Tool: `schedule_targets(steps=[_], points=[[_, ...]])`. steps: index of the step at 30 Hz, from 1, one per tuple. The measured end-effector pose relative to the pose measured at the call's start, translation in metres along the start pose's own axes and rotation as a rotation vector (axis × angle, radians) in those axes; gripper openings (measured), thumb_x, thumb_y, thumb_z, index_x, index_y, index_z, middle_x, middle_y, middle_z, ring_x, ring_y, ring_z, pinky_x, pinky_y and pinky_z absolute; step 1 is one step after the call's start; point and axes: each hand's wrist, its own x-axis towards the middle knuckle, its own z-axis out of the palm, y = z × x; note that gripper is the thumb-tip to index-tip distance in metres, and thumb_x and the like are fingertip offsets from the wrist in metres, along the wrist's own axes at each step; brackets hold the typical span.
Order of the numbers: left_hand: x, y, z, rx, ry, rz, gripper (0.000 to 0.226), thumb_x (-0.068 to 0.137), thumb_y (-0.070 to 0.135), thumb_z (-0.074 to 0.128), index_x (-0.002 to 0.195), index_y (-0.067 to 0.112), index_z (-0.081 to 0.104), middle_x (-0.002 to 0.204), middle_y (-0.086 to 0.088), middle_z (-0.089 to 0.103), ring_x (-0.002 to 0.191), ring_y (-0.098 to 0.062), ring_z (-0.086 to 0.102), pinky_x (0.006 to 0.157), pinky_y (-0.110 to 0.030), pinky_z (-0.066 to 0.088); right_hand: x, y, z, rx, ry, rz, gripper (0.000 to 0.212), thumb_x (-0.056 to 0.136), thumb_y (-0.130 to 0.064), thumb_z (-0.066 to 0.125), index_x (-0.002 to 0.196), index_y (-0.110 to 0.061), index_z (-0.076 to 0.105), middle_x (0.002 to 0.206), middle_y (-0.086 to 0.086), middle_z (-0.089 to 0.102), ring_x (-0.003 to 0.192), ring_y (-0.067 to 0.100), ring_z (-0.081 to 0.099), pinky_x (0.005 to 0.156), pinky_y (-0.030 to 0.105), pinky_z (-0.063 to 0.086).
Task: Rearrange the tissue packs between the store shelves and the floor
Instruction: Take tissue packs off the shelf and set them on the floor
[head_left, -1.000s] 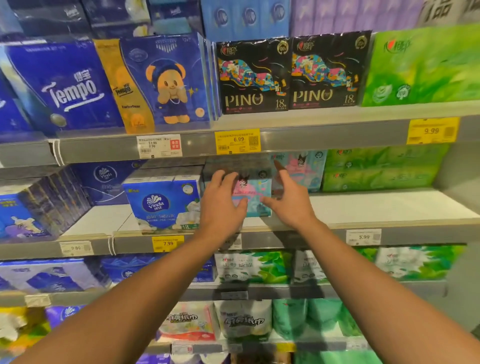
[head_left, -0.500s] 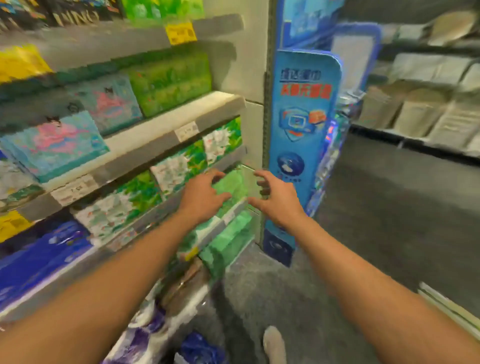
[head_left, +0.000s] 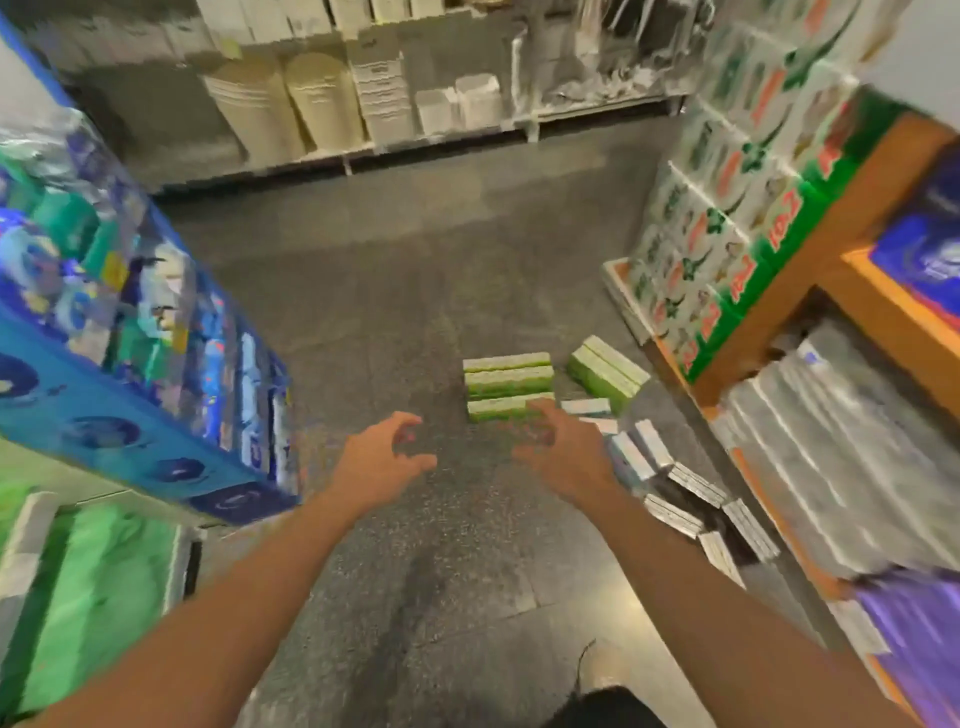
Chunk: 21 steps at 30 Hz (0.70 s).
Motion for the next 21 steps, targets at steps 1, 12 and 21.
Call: schedule_targets(steps=[1, 12, 21], points=[[0.019, 0.021, 0.024, 0.000, -0.046, 0.002, 0.055, 0.079, 0.039, 0.076, 0.127, 0.027, 0.054, 0.118, 0.002, 0.062, 0.096, -0.013, 0.060, 0.085, -0.030, 0.048, 0.006, 0.030, -0.025, 0.015, 0.038, 0.045, 0.067, 0.074, -0.042, 0.079, 0.134, -0.035, 0.050, 0.119, -0.005, 0.066, 0.097, 0.014, 0.065, 0.081, 0.037, 0.057], [0.227, 0.145, 0.238, 0.154, -0.394, 0.055, 0.054, 0.079, 0.044, 0.074, 0.128, 0.029, 0.054, 0.119, 0.004, 0.063, 0.103, -0.014, 0.060, 0.083, -0.029, 0.047, 0.080, 0.257, -0.163, -0.055, 0.130, 0.486, 0.064, 0.071, -0.038, 0.081, 0.128, -0.030, 0.055, 0.116, 0.001, 0.067, 0.102, 0.023, 0.063, 0.078, 0.029, 0.047], [0.470, 0.128, 0.416, 0.159, -0.580, 0.132, 0.054, 0.079, 0.039, 0.069, 0.129, 0.037, 0.048, 0.118, 0.013, 0.055, 0.095, -0.010, 0.060, 0.070, -0.021, 0.052, 0.274, 0.399, -0.086, 0.005, 0.155, 0.674, 0.064, 0.072, -0.040, 0.082, 0.128, -0.026, 0.055, 0.118, 0.001, 0.067, 0.087, 0.009, 0.066, 0.076, 0.029, 0.051]])
